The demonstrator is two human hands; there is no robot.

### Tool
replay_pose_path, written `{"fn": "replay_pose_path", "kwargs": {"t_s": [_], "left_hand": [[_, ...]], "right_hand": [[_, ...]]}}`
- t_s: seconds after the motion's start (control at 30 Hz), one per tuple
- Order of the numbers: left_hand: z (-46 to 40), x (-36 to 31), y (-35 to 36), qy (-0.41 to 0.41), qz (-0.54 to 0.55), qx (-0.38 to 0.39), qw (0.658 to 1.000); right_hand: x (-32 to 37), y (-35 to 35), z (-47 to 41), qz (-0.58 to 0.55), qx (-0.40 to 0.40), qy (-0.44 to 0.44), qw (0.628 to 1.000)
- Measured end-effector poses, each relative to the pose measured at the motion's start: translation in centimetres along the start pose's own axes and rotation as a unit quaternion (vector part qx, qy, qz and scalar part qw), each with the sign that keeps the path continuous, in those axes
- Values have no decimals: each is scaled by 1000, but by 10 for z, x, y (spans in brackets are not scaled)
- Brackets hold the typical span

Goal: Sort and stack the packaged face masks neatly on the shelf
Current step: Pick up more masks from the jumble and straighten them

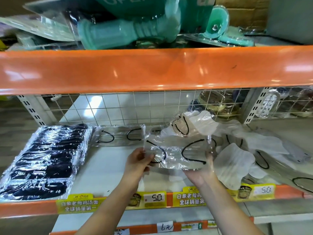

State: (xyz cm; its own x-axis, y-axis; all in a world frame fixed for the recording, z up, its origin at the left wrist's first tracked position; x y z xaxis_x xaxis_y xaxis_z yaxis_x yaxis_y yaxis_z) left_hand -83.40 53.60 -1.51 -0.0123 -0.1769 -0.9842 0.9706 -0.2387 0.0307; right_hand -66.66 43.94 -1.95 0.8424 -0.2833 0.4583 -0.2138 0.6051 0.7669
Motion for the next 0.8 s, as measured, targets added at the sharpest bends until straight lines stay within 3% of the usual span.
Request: {"fn": "replay_pose_path", "kwargs": {"t_s": [0.1, 0.2, 0.33, 0.4, 0.47, 0.53, 0.6, 0.7, 0.73, 0.8], "left_hand": [[-5, -2, -15, 6, 3, -35, 999], [-10, -2, -28, 14, 17, -55, 998], [-15, -6, -45, 54, 4, -100, 993], [-16, -12, -55, 120, -43, -141, 982], [-9, -24, -60, 246, -191, -162, 936], [3, -31, -49, 399, -366, -123, 832], [10, -29, -38, 480, -442, -70, 755], [10, -37, -44, 528, -444, -93, 718], [8, -41, -48, 533, -431, -112, 720], [2, -51, -58, 527, -406, -130, 735]], "right_hand": [[4, -2, -4, 46, -16, 6, 999], [15, -13, -10, 179, -53, -76, 979], [26, -9, -12, 424, -87, -246, 867], [23, -2, -10, 451, -90, -268, 846], [19, 0, -16, 436, -95, -266, 855], [9, -2, -25, 427, -115, -234, 866], [-1, 0, -34, 431, -121, -213, 869], [-13, 19, -36, 461, -85, -199, 861], [-15, 29, -35, 499, -69, -210, 838], [-18, 51, -30, 591, -44, -286, 753]]}}
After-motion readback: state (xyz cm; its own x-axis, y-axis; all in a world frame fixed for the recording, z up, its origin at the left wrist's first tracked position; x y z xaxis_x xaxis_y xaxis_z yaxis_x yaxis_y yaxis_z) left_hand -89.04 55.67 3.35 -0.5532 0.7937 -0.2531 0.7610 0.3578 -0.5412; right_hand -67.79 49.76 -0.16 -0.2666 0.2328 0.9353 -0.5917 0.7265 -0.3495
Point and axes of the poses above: each hand's wrist, its own z-axis away from the middle knuckle, its own y-axis out of the palm, x = y × z, the point moved 8 cm from there along -z, towards the middle knuckle, and after that the axes turned 9 degrees about -x, right-handed, at the moved point
